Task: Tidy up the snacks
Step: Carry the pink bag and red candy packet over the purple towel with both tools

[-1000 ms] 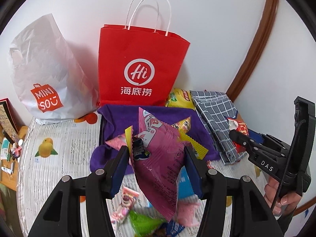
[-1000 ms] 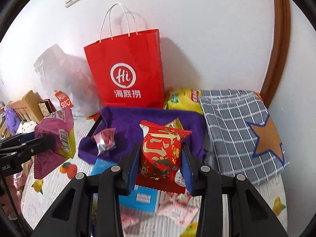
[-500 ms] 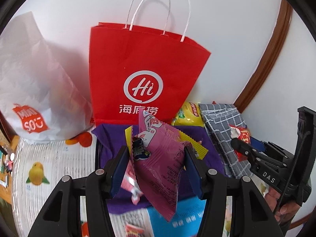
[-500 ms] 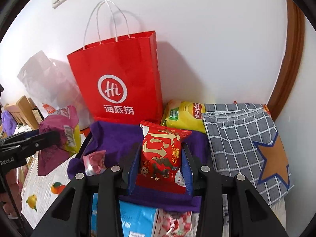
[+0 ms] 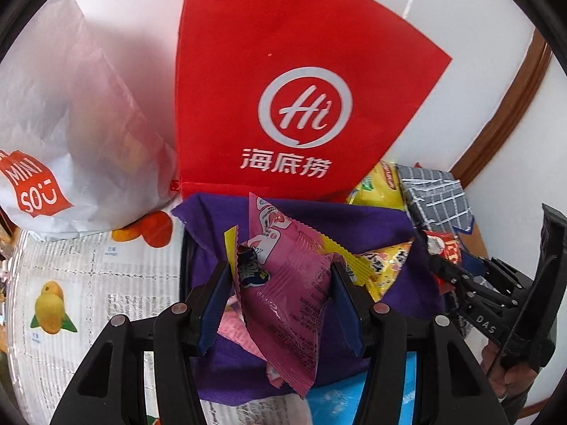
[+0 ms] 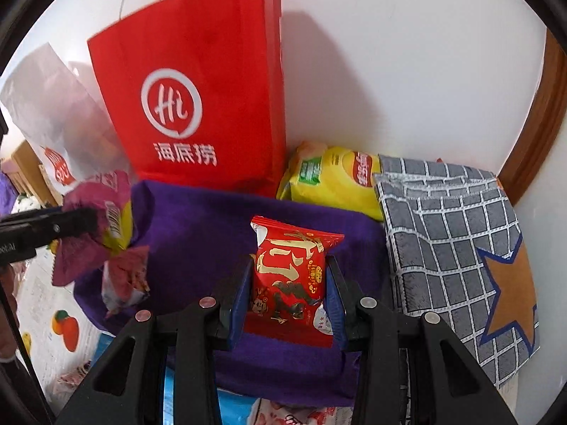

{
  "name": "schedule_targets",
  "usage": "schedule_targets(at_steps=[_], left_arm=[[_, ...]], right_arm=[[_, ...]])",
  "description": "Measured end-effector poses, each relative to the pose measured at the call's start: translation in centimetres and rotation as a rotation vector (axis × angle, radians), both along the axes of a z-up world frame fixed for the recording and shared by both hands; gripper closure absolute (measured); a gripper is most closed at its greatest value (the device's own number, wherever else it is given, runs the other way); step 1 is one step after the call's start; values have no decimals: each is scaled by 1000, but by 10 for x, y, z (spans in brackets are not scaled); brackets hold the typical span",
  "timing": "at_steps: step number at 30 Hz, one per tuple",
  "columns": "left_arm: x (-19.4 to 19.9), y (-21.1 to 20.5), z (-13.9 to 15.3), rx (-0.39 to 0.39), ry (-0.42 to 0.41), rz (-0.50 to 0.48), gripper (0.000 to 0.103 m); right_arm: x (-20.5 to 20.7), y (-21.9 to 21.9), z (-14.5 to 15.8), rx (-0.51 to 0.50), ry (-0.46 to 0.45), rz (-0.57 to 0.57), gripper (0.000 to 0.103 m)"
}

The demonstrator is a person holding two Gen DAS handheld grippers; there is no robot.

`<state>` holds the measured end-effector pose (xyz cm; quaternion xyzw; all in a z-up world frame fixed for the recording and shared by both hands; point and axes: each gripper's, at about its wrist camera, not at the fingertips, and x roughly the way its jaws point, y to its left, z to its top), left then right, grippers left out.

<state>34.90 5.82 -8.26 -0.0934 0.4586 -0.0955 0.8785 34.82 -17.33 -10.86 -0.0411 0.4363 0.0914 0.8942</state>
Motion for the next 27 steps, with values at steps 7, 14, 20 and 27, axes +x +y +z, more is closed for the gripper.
schedule_targets(at_steps=[7,14,20,27], left_arm=[[5,11,-4,15,7,34,49],[5,7,-4,18,6,26,49],[4,5,-4,49,-5,37,49],[4,7,-5,35,1,40,49]], right_arm=[[4,-8,0,22,10,-4,64],[5,-12,1,34,19,-15,64],[6,-10,-3,23,29,-11,64],[7,-9,-7,13,45,4,64]])
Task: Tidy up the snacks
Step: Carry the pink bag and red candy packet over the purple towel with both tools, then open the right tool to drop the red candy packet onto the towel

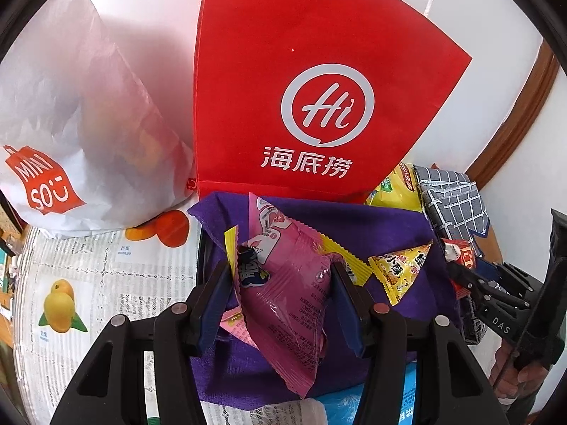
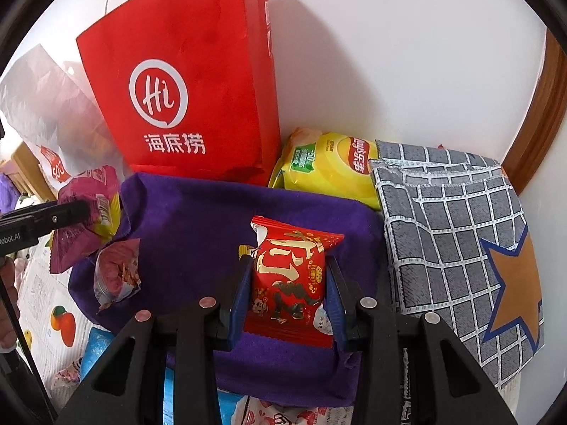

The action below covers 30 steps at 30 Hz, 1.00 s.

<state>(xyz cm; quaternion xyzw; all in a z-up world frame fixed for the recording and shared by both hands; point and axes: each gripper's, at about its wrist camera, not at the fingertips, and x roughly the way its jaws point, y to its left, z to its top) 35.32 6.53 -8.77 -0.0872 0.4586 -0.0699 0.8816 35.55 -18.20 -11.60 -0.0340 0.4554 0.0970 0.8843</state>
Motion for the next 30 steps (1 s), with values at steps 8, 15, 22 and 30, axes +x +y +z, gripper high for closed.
schedule_targets(at_steps=[8,15,22,30], left_arm=[[0,13,3,-4,-6,32,49],[2,14,-1,-21,10,29,49],[3,-4,-9,-31,36,-19,49],[3,-23,-18,-32,61,-67,49]], right_arm=[[2,1,-3,-8,17,4,64],[5,2,-8,6,47,20,64],[4,13,-18,-18,99,70,64],[4,18,-30,-53,141,79,64]])
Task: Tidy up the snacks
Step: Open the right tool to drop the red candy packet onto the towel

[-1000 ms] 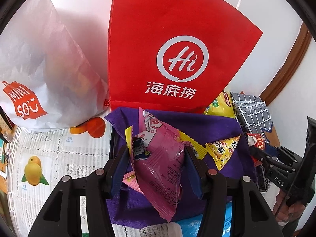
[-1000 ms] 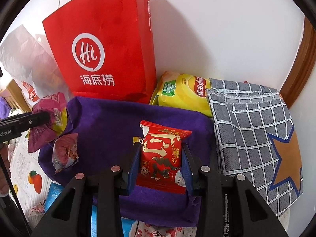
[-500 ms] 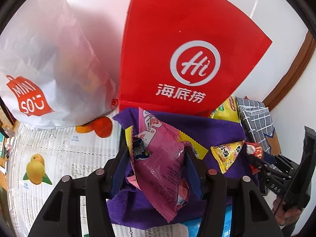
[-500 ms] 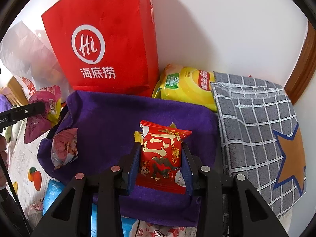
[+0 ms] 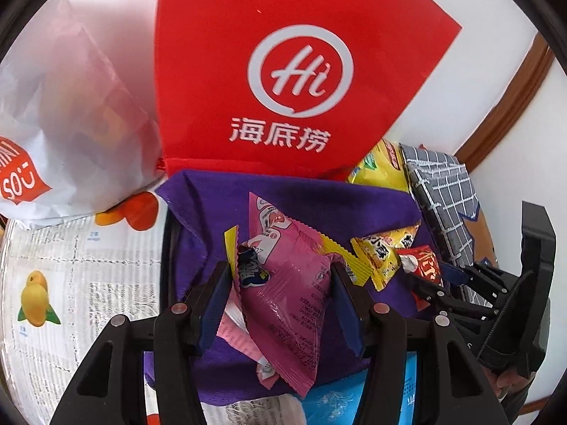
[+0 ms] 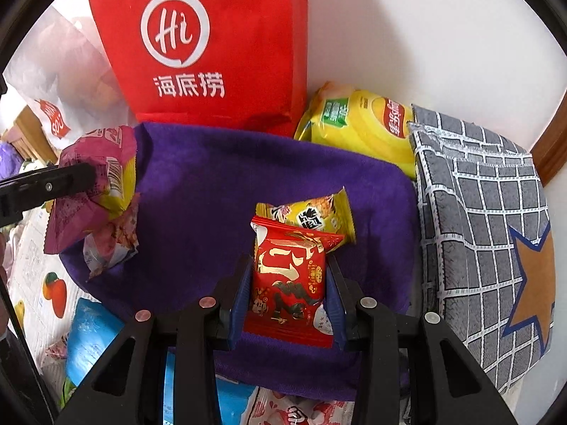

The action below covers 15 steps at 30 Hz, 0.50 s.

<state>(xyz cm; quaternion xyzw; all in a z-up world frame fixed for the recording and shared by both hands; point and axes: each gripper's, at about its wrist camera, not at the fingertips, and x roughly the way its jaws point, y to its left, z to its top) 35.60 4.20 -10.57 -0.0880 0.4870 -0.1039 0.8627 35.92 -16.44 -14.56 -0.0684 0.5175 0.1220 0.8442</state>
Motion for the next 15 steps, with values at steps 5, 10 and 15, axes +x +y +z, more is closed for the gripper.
schedule_targets(at_steps=[5,10,15], left_arm=[[-1,-4,-2,10,4,-11,49],[0,-3,-3,7,7,-11,49],[0,-1,-4,6,5,-15,49]], right_arm=[[-2,3,-1,-14,-3,16,64],[-2,5,-5,-25,7,21,64],[0,9,-6,-28,11,30,62]])
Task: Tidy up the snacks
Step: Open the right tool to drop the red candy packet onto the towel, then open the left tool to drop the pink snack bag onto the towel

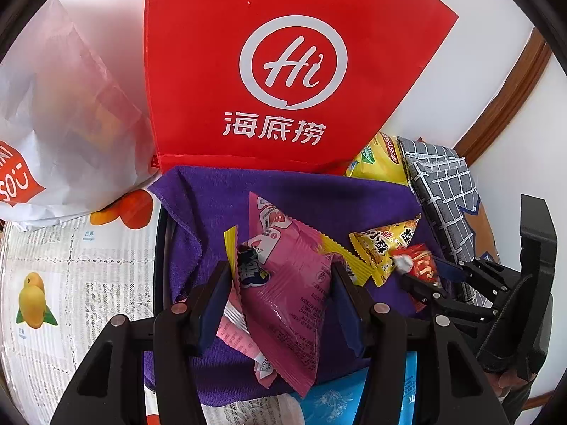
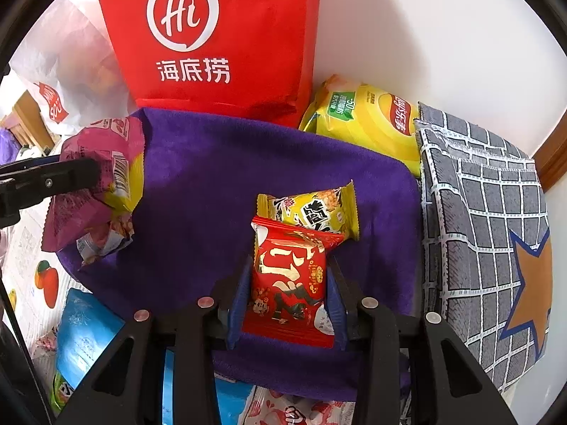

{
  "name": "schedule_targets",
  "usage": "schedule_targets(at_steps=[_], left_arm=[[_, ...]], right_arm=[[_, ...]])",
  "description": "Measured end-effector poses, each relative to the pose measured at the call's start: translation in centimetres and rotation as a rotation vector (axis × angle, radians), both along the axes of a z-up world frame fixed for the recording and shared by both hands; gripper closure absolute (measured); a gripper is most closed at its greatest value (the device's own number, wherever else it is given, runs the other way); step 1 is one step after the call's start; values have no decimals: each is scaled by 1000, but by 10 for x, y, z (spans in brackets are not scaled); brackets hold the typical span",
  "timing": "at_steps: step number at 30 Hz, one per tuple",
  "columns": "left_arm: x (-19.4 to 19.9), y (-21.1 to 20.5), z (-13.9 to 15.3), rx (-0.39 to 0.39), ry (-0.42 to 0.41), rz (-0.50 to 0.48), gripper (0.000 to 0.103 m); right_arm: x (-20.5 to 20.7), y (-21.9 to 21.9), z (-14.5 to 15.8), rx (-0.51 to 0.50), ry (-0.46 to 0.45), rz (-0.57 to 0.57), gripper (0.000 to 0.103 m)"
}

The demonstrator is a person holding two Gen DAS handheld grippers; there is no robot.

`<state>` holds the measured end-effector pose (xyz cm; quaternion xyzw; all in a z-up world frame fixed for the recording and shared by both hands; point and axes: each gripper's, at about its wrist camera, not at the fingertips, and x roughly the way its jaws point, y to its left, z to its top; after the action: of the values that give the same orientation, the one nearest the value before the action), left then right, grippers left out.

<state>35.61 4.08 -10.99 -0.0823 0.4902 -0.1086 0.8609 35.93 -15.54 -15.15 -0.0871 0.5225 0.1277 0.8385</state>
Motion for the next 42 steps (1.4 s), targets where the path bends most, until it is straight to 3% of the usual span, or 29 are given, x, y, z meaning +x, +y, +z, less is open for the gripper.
schedule_targets(at_steps=[4,6,19,24,31,42], left_arm=[[1,-2,-1,5,1,-3,48],[1,-2,-1,5,2,-3,48],[2,-3,-3,2,12,-11,45],[2,-7,-3,9,23,-15,36],[-10,-10,16,10,-21,-19,30],[-37,-16,51,11,-82,-44,30]], right_arm=[[-2,4,4,5,-14,26,45],[-4,5,8,9,-21,27,43],[-17,-10,49,87,-130,-45,42],[-21,-8,53,71,-144,-59,42],[-38,-16,59,41,-163,-111,42],[-94,-37,80,51,-218,-197,42]])
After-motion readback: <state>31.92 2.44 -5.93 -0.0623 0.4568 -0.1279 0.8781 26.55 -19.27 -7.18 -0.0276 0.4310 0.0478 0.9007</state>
